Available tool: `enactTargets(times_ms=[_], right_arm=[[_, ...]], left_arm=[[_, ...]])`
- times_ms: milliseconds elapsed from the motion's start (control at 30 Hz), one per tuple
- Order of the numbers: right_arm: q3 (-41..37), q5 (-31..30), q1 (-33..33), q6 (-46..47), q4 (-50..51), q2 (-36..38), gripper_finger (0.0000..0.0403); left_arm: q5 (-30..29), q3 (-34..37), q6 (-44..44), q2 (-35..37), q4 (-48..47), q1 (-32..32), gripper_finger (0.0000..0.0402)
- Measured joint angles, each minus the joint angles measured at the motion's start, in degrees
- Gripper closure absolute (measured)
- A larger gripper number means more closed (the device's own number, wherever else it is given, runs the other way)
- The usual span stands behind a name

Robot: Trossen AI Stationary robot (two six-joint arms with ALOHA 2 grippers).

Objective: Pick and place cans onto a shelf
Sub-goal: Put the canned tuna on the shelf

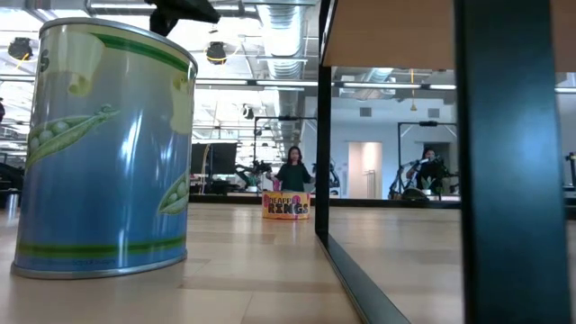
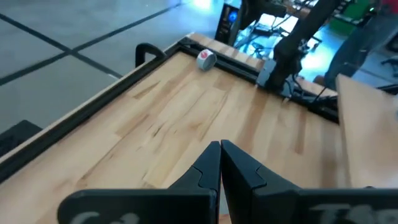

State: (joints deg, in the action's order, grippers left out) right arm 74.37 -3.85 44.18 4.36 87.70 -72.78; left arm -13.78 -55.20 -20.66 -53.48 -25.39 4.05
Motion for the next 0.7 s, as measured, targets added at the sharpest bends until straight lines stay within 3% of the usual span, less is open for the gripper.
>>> enactTargets(times_ms=[233,367,500,700], right_arm=[[-0.26,-7.62,3.89,-10.11,2.41,-9.63,0.0319],[-0.26,-8.61,6.02,-12.93,1.48,-15.01,0.0243],[-0.29,-13.60,7.22,-13.86,-0.65,-19.61,0.0164],[-0.42,-9.04,9.68,-14.04,-5.38,-22.36,0.0128]], left_arm=[[0.04,0.02,2.26,-1.97,0.37,0.03,0.0402],[0.93,0.02,2.16,-1.93,0.45,0.03,0.0401],[1.34,0.02,2.02,-1.91,0.44,0.03,0.0401],[1.55,0.02,0.59,-1.91,0.44,0.03,0.0401]])
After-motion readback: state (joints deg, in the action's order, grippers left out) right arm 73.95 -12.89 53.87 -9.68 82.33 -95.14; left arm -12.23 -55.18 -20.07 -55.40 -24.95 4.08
